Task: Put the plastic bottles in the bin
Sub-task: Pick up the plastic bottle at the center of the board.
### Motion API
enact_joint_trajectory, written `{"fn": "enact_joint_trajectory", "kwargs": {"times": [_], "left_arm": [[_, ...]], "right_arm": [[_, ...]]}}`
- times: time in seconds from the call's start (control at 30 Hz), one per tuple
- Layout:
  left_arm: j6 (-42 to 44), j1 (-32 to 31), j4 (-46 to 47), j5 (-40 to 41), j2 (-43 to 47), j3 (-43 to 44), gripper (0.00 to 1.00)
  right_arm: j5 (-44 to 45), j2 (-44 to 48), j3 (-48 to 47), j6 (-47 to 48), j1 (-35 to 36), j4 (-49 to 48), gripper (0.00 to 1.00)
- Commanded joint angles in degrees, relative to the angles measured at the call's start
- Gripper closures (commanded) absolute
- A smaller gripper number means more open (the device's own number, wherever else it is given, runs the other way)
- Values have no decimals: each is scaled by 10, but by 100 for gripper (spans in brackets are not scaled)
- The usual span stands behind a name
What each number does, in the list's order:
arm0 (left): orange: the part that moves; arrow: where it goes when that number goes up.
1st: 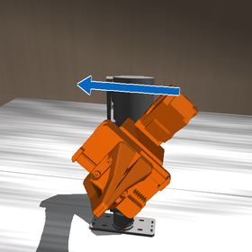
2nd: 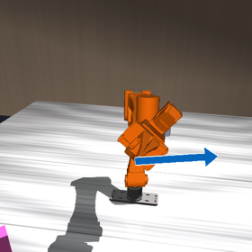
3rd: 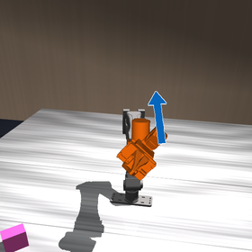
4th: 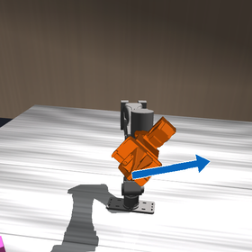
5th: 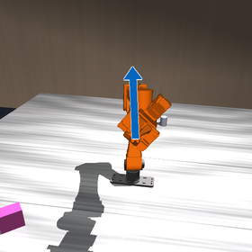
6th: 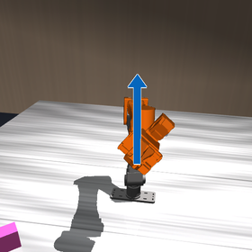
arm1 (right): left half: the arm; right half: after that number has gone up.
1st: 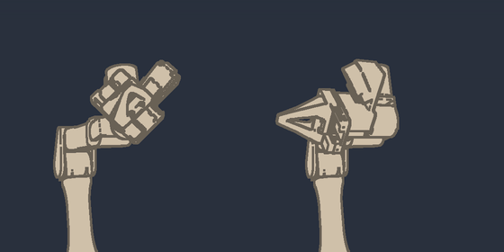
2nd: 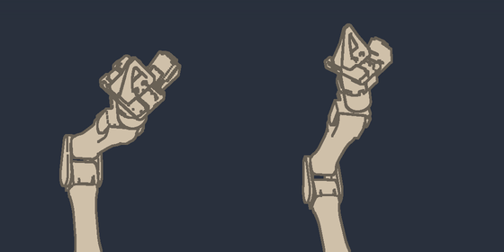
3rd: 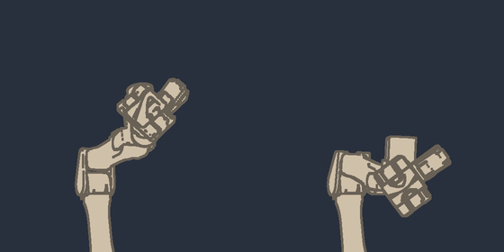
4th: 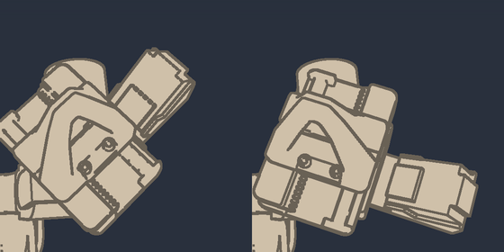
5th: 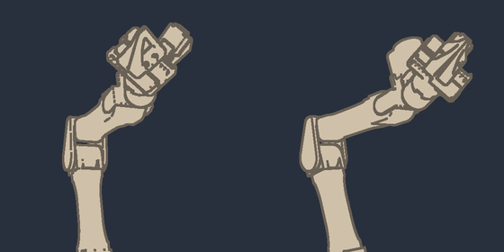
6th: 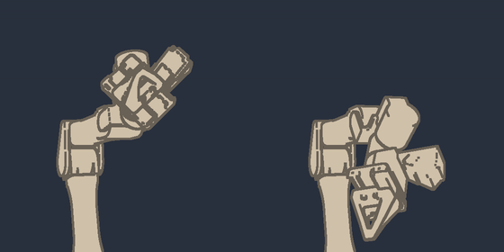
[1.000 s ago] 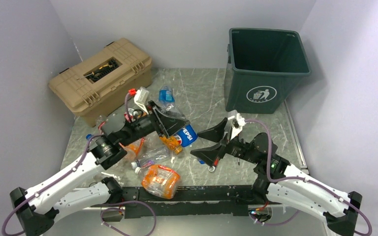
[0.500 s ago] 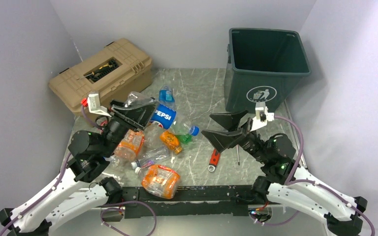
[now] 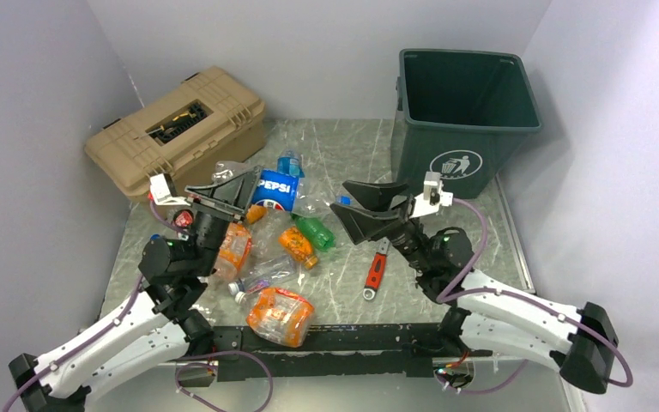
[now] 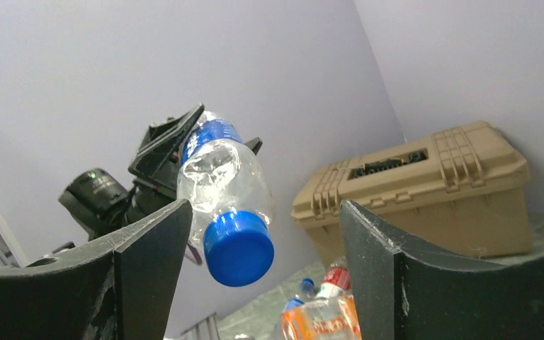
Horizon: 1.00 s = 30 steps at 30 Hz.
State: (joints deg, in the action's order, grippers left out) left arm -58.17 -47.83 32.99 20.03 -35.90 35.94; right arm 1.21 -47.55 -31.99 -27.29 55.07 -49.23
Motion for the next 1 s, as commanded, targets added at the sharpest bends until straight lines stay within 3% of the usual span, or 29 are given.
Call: {"fn": "enact_joint_trajectory", "kwargs": {"times": [0.0,0.17,0.33,0.97], "left_arm": [[-70,-1,107,30,-9,-27,100],[-109,-1,250,68,-46,-81,100],[-134,-1,321,74,-98,-97,100],[-139,-1,341,83,-100,-114,100]], "right_arm": [[16,-39,21,-41,3,-216,22],[52,-105,33,-87,3,-351,19],[52,-166,3,-87,3,-413,19],[52,-230,-13,-87,3,-476,19]]}}
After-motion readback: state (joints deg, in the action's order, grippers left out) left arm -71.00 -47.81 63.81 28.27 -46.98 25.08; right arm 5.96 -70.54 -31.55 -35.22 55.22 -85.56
